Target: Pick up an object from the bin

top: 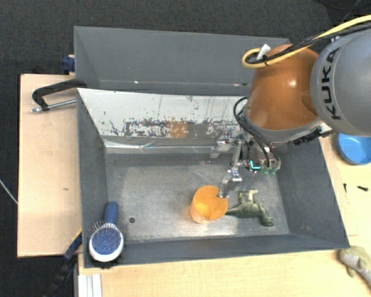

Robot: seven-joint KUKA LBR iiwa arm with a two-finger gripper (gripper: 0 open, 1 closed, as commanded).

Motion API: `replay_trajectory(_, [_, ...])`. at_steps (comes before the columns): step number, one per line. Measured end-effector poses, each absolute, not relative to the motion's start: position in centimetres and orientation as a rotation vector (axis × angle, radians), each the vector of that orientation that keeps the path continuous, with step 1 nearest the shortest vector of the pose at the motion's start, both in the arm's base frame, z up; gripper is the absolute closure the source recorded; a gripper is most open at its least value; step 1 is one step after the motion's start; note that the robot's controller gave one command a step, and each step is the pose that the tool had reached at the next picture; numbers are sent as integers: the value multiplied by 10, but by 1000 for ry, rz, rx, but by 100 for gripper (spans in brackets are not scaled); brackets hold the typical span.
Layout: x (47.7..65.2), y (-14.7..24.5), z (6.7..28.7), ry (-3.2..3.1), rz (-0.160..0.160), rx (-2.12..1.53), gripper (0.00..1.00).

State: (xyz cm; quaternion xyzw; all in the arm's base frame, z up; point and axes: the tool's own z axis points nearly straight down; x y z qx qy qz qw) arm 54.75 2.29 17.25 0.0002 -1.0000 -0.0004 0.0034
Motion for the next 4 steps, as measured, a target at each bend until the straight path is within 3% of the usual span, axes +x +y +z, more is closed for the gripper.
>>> replay_trajectory(1, [515,35,73,-3149,-3,37,0])
replay_trajectory(2, [491,2,102,-3141,0,-58,0])
replay_trajectory(3, [499,35,101,-3143,-3,161,0])
replay_trajectory(4, [495,12,73,-3097,-3,564,0])
